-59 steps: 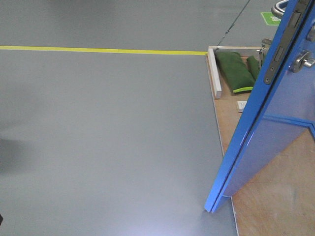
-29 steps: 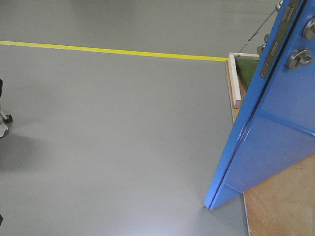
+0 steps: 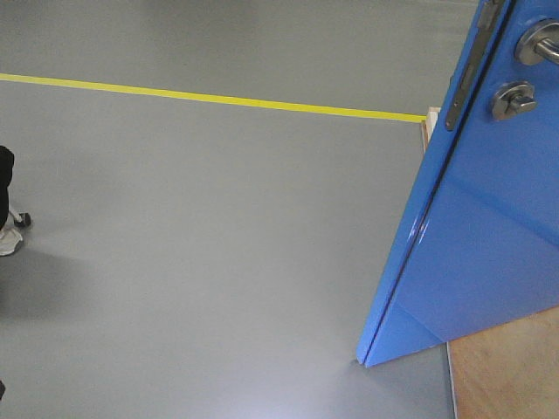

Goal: Move to blue door and open it

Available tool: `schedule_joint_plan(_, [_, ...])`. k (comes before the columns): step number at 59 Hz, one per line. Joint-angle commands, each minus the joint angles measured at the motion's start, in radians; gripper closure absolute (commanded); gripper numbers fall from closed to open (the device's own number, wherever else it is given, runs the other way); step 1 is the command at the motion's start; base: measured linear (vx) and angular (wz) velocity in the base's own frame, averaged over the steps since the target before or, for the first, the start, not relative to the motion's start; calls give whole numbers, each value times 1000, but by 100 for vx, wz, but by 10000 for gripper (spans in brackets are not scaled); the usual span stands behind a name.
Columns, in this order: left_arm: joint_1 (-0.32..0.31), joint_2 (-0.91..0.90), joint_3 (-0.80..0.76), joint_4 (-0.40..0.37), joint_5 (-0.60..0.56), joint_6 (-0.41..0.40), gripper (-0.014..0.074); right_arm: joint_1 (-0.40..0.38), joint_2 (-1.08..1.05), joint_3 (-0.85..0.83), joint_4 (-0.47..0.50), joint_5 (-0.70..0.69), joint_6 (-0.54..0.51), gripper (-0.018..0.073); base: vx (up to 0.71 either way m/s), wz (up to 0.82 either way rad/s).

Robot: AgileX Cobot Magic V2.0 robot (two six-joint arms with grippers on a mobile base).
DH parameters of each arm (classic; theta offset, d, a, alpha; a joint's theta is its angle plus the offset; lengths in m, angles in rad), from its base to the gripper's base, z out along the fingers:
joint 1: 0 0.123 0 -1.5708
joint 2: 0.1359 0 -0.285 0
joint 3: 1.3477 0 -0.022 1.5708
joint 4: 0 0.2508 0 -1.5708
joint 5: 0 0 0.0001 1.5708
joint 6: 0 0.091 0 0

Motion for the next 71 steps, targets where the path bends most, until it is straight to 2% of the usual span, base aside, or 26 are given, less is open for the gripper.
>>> schedule_joint_plan(1, [1, -14, -26, -3, -81, -7, 524, 8, -25, -30, 13, -7, -9, 548, 22, 1])
schedule_joint_plan(71, [1, -14, -26, -3, -81, -7, 524, 8, -25, -30, 13, -7, -9, 548, 20, 3])
